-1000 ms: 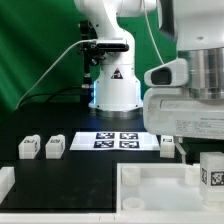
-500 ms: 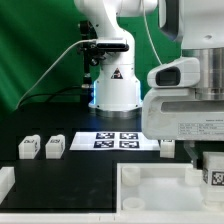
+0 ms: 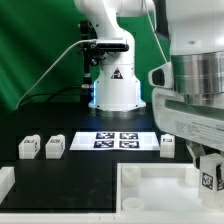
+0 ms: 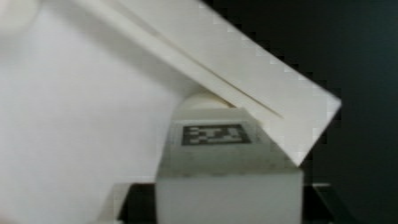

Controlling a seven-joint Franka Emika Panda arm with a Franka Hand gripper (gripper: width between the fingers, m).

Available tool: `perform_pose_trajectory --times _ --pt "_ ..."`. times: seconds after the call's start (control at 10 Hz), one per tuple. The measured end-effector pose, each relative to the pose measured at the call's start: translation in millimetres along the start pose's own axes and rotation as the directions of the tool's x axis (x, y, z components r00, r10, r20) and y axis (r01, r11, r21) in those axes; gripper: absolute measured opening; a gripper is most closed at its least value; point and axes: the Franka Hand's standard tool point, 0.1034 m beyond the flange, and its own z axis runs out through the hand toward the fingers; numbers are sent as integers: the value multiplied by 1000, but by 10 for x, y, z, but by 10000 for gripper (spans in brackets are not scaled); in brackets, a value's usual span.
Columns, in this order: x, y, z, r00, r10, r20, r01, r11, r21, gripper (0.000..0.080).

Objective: Assemble one leg

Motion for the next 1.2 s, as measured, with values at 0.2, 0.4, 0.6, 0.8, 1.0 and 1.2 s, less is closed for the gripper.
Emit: perform_pose_trajectory --times 0.2,0.4,0.6,0.8,1.0,1.2 --pt "-20 0 7 937 349 23 -349 936 37 294" --pt "-28 3 4 902 431 33 -432 901 47 294" --pt "-28 7 10 929 370 29 -371 928 48 362" --pt "-57 5 22 980 201 10 -201 978 49 531" --pt "-131 -17 -13 997 -76 -4 76 997 24 636" --pt "-107 -14 -7 958 -285 -11 286 958 24 646"
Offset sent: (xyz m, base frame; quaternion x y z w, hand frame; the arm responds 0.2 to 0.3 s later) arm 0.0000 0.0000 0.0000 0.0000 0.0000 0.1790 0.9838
